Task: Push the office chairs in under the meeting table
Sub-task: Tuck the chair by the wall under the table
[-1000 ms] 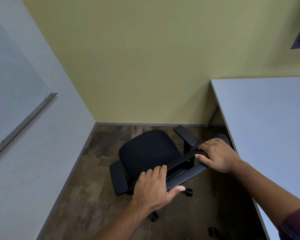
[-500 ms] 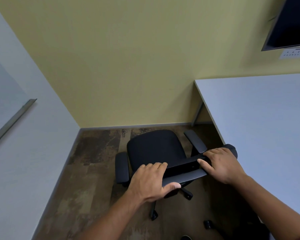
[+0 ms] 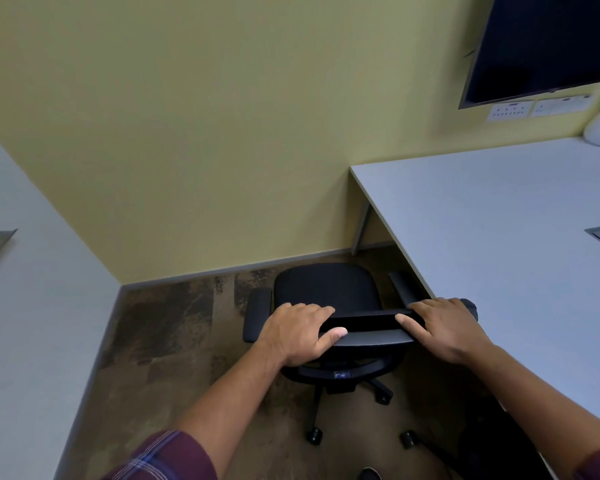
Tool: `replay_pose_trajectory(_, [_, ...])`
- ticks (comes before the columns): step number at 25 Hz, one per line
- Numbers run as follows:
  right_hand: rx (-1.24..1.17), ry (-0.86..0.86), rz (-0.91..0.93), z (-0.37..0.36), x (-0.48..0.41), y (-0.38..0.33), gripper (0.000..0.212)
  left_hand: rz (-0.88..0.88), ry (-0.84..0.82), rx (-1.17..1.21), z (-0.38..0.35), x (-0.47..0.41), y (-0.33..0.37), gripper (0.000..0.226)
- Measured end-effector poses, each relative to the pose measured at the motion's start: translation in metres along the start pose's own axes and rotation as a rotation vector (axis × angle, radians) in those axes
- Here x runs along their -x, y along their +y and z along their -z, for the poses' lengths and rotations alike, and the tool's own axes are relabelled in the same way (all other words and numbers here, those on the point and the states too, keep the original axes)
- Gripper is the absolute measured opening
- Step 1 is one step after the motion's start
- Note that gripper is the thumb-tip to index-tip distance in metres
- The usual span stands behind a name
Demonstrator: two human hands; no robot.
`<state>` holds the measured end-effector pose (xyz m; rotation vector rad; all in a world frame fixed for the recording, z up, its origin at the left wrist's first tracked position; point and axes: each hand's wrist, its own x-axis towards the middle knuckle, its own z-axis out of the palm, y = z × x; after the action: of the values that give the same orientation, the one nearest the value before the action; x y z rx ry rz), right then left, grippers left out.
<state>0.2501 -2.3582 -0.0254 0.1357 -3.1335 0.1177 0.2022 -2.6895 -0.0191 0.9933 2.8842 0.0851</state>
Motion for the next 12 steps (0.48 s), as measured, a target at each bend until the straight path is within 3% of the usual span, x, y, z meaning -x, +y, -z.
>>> replay_pose_trajectory(6, [0.000, -0.004, 0.013, 0.007, -0.008, 0.020, 0.102, -0.068, -0.002, -0.021, 0.002, -0.042, -0.025, 0.079])
replay_pose_trajectory(12, [-0.019, 0.011, -0.051, 0.005, -0.030, 0.007, 0.086, -0.125, -0.006, -0.038, 0.008, -0.091, -0.067, 0.107])
